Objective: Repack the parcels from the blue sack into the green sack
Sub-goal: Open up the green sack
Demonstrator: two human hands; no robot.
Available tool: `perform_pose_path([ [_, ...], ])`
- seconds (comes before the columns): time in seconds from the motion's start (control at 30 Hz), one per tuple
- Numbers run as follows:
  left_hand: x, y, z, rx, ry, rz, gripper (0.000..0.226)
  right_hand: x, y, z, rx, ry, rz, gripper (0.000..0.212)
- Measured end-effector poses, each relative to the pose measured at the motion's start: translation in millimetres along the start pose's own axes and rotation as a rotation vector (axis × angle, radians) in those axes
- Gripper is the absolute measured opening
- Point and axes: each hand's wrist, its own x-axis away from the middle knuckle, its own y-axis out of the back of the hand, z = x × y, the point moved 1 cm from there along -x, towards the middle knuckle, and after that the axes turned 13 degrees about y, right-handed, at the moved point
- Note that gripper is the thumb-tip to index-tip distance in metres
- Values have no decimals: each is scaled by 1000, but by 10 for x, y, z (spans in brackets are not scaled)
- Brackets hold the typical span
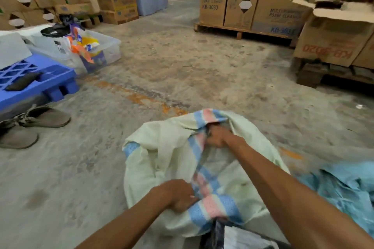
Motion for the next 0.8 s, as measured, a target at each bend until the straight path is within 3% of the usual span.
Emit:
perform_pose_path([
  [0.1,0,-104,56,3,70,126,43,-230,344,-214,-35,-56,-262,88],
  [0.23,191,143,116,-23,156,177,63,-193,484,-47,-143,5,-264,73],
  [0.3,296,278,138,26,118,-24,61,-34,317,105,-172,7,-367,51],
  [0.37,282,407,165,24,-5,-397,37,117,95,192,-163,-38,-432,38],
  [0.43,97,469,179,-17,-114,-606,23,264,-157,222,-57,-46,-297,35],
  [0.53,-281,398,160,-141,-129,-536,42,481,-429,173,129,21,-132,36],
  [0.6,-451,303,245,-303,84,-444,62,636,-497,24,216,0,15,62],
  [0.7,-611,347,764,-251,501,-406,75,772,-464,-403,327,-215,375,100],
  [0.8,-685,534,1120,-483,587,-415,84,851,-521,-626,362,-271,642,87],
])
